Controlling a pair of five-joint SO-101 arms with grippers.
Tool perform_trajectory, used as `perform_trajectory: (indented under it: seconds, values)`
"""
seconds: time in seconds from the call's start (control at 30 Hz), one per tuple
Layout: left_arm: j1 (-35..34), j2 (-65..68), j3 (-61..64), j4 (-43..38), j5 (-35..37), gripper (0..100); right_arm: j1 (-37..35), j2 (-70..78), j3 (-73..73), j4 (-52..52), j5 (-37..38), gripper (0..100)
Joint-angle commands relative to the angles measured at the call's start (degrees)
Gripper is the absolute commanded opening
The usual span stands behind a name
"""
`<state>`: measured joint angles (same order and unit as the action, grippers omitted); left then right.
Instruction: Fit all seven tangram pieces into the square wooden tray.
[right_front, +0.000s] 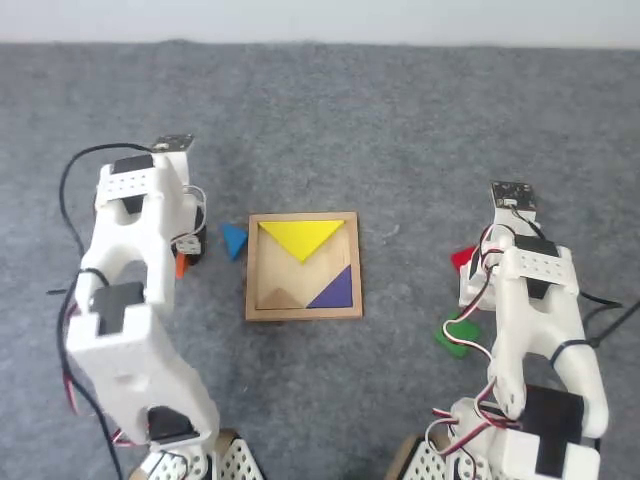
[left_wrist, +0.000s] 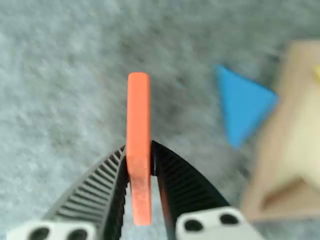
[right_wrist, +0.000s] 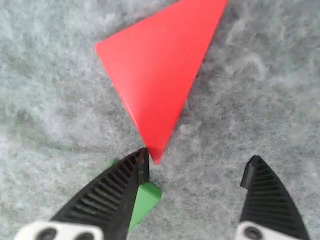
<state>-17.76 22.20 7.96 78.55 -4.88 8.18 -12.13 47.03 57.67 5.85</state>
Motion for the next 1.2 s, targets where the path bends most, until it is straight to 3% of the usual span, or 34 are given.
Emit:
perform_trajectory:
  seconds: [0.0,0.2,0.47,0.67,0.83,1.17]
  values:
    - [4.7,-14.8,4.8,1.4,-0.4,1,0.8,-1.8,0.1,-0.1,-0.1,30.7]
    - [10.5,-25.5,8.3,1.5,6.8,1,0.8,-1.7,0.1,-0.1,-0.1,30.7]
    - [23.3,-27.3,8.5,-2.1,17.1,1,0.8,-1.8,0.1,-0.1,-0.1,30.7]
    - [32.9,-26.5,10.6,-13.3,24.4,1,0.9,-1.8,0.1,-0.1,-0.1,30.7]
    - [36.7,-18.5,13.1,-23.7,30.9,1,0.9,-1.7,0.1,-0.1,-0.1,30.7]
    - [41.8,-12.0,7.8,-24.8,31.6,2,0.9,-1.9,0.4,-0.1,-0.1,30.7]
